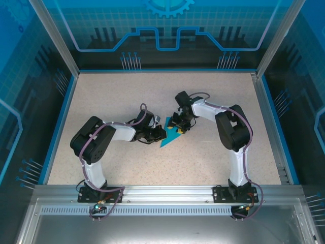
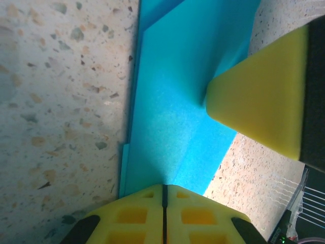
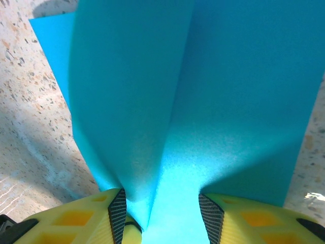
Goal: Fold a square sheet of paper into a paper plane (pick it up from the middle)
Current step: Fourth fold the wing at the center of the table.
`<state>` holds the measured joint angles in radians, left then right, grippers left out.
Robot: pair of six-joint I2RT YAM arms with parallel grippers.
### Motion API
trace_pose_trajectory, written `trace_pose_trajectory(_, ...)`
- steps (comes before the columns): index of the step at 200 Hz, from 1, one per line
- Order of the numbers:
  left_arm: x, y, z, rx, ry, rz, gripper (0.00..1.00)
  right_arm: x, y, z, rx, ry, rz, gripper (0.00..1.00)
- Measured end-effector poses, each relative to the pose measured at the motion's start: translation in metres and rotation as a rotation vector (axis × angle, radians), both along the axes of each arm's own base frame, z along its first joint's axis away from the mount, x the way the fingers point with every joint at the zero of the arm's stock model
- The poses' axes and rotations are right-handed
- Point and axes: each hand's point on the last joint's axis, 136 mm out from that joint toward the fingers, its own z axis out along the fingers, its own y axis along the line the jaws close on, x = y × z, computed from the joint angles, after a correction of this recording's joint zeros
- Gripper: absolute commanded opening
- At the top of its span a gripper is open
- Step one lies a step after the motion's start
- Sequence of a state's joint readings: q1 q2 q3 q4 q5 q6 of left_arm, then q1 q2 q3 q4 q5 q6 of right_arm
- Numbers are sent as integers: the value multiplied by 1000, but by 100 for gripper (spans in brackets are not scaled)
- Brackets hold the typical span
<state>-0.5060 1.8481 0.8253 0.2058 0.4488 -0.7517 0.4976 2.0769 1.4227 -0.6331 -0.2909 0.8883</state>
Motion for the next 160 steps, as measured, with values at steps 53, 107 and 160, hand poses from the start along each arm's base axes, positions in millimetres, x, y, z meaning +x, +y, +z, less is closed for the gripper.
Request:
trace_pose_trajectory(53,0,0,0,5,9,0,7,1,1,2,4,-4,10,49)
trace_pose_trajectory(107,0,0,0,8,13,-2,5,4,-4,26,39,-135,77,44)
trace_pose_trajectory(160,1,0,0,20,12,-16,3,18,14,66,180,-356,211,14)
